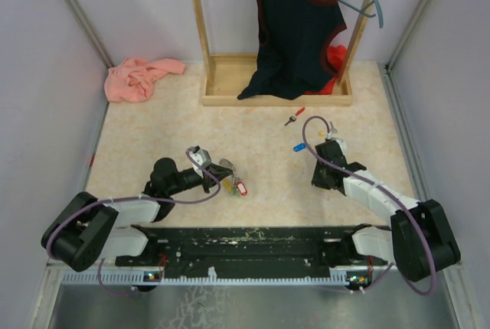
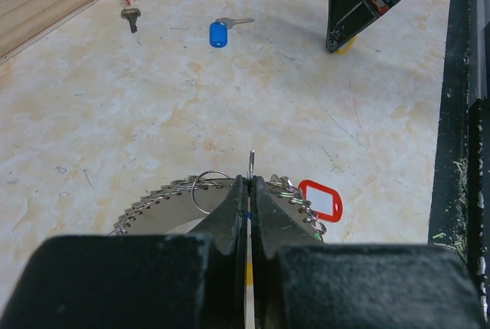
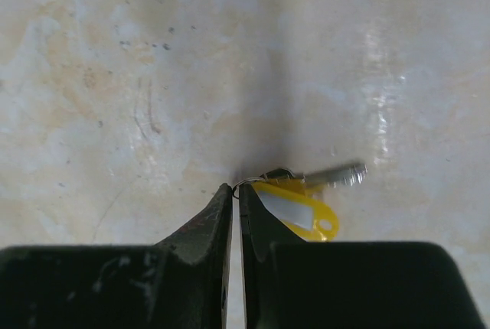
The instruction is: Put the keys on the keyring
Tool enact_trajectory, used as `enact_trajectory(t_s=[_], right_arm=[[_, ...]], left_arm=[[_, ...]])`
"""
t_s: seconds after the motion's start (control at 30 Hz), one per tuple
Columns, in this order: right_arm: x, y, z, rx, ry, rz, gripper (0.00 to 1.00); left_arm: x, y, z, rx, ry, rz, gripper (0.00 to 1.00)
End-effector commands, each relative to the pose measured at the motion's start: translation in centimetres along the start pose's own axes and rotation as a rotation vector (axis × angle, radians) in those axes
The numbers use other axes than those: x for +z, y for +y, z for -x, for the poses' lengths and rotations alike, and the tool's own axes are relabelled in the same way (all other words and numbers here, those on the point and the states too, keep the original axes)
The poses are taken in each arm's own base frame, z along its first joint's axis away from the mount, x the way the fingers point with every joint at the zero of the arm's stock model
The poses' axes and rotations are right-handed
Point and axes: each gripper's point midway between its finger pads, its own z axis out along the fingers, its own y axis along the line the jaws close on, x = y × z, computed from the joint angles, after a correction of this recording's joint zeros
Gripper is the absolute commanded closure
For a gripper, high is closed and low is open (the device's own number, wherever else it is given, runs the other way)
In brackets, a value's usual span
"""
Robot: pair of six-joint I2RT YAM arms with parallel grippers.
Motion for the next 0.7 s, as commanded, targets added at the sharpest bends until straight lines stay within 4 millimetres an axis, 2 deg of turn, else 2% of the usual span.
enact_trajectory(t_s=[0.0, 0.23, 0.33, 0.43, 0.67], right_arm=[[-0.2, 4.6, 3.4, 0.063, -0.059, 0.181, 0.92], [-0.2, 9.3, 7.4, 0.089, -0.128, 0.346, 0.86], [-0.8, 10.1, 8.6, 0.076, -0.155, 0.377, 0.79], [-1.2, 9.2, 8.9, 0.035, -0.169, 0.33, 0.69], [-0.7, 3.8, 7.3, 0.02, -0.131, 0.193, 0.47]], left_arm=[[0.5, 0.1, 1.8, 0.04, -0.041, -0.021, 0.99], [0.5, 0.2, 1.9, 0.042, -0.041, -0.015, 0.99], [0.5, 0.2, 1.9, 0.043, -0.041, -0.015, 0.99], [0.5, 0.2, 2.0, 0.044, -0.043, -0.016, 0.99], [0.5, 0.0, 2.0, 0.04, -0.04, -0.031, 0.99]])
